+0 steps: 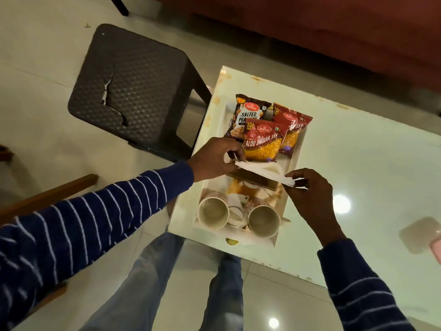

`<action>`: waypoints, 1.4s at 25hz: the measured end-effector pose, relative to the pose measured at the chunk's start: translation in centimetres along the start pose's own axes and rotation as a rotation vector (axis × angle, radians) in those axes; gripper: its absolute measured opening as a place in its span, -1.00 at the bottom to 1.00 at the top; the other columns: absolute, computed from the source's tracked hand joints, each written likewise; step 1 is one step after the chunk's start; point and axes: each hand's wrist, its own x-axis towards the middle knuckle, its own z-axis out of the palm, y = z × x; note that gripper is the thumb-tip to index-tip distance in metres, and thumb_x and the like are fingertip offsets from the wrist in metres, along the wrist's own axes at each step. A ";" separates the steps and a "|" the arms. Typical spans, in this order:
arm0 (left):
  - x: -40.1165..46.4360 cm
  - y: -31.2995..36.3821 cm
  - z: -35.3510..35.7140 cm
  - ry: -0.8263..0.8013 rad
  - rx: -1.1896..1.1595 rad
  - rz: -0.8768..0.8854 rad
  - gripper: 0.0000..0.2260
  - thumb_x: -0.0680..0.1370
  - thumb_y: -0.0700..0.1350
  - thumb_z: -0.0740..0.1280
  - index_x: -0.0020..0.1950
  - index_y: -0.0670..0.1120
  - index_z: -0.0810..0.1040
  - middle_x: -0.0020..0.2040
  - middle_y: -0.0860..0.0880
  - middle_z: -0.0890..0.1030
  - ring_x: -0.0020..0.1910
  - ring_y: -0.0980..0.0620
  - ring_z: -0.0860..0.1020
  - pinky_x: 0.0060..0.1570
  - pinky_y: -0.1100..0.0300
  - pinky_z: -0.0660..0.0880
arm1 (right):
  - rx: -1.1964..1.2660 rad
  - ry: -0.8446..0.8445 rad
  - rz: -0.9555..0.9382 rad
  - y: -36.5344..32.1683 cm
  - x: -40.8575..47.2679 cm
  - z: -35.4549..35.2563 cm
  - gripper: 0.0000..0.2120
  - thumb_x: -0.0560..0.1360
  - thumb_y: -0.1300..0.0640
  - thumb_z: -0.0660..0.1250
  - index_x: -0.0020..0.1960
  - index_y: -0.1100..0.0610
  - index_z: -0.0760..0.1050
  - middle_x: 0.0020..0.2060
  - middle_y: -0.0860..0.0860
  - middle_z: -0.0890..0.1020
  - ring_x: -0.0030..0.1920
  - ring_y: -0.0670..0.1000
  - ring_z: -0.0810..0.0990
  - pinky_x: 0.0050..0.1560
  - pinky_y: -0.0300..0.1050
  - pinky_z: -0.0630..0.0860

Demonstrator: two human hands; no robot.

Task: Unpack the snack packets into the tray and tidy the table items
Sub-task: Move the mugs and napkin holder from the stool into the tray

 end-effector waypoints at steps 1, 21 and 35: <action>-0.2 -0.2 0.2 -0.009 0.016 0.000 -0.83 0.41 -0.29 0.56 -0.06 -0.14 0.66 -0.03 -0.08 0.69 -0.13 0.23 0.55 -0.19 0.61 0.41 | 0.016 -0.001 0.012 0.4 -0.3 0.3 -0.76 0.39 0.34 0.52 -0.10 0.05 0.58 -0.10 0.00 0.66 -0.16 -0.01 0.65 -0.25 -0.50 0.46; -0.8 -2.7 2.3 0.004 0.284 -0.026 -0.68 0.43 -0.23 0.55 0.15 -0.07 0.63 0.08 -0.06 0.67 -0.15 0.08 0.56 -0.18 0.38 0.48 | -0.015 0.032 -0.030 3.4 -0.5 4.4 -0.62 0.46 0.41 0.37 0.22 0.13 0.61 0.16 0.08 0.65 0.03 0.01 0.64 0.09 -0.24 0.50; -16.1 -3.3 13.3 0.722 -0.558 -1.058 -0.76 0.62 -0.14 0.32 0.26 -0.20 0.49 0.14 -0.16 0.60 0.07 -0.12 0.59 0.00 0.10 0.50 | -0.181 0.082 -0.295 0.0 10.3 -4.8 -0.75 0.56 0.23 0.33 0.20 0.30 0.57 0.15 0.21 0.64 0.01 0.22 0.66 -0.06 -0.37 0.40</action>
